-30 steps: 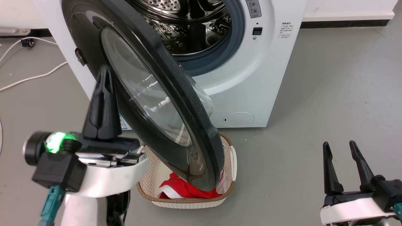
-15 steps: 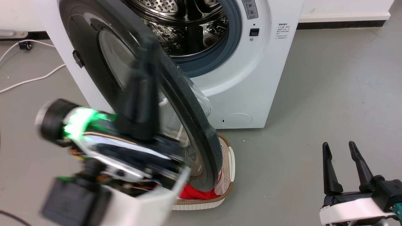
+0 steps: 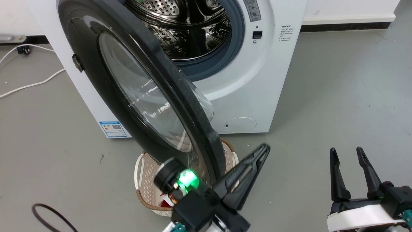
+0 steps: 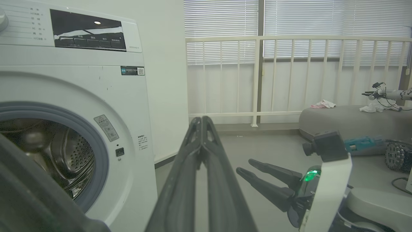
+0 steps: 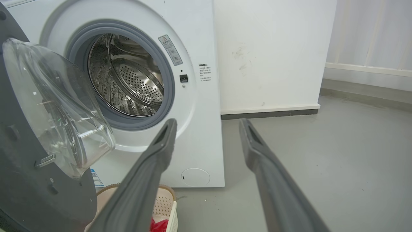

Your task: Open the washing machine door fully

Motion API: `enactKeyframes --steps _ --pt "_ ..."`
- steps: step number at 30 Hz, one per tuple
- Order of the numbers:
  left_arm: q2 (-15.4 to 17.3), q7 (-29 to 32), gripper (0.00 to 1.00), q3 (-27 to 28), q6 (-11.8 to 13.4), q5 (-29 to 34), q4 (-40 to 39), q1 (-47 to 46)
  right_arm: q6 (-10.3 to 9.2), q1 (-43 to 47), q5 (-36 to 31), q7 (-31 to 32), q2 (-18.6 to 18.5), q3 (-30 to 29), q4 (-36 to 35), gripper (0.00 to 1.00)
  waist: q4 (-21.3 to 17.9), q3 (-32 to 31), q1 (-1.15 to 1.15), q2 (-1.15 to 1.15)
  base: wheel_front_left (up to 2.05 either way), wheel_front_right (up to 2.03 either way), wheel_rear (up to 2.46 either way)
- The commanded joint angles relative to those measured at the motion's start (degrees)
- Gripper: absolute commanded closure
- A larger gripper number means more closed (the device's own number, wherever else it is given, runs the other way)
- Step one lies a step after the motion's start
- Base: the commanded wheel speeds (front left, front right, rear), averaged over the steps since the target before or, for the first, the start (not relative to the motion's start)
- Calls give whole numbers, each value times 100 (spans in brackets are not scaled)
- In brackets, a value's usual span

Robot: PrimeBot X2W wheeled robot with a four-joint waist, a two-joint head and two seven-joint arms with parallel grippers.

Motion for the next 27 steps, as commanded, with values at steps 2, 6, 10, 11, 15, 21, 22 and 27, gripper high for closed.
enactKeyframes --steps 2,6,10,11,15,21,22,27 --pt "99 135 100 -116 -13 -58 148 259 -3 67 36 -11 18 -1 -5 0 12 11 0 0 0 0 0" --pt "141 285 100 -244 28 -152 419 543 -2 35 71 -11 18 16 4 0 26 49 0 0 0 0 0" --pt "86 268 100 -291 118 -156 789 595 -2 -59 93 -11 18 49 18 0 21 106 0 0 0 0 0" --pt "60 241 100 -277 150 -148 890 556 -2 -84 101 -11 18 57 22 0 16 122 0 0 0 0 0" --pt "-37 75 100 -172 368 -105 1270 329 -2 -148 121 -11 18 87 34 0 -21 189 0 0 0 0 0" --pt "-145 -179 100 -30 647 -141 1696 7 -3 -165 157 -11 18 94 66 0 -75 247 0 0 0 0 0" --pt "-155 -204 100 -32 679 -153 1755 -49 -2 -171 157 -11 18 93 73 0 -78 252 0 0 0 0 0" --pt "-201 -334 100 -73 775 -248 2017 -321 -2 -192 178 -11 18 122 105 0 -87 264 0 0 0 0 0"
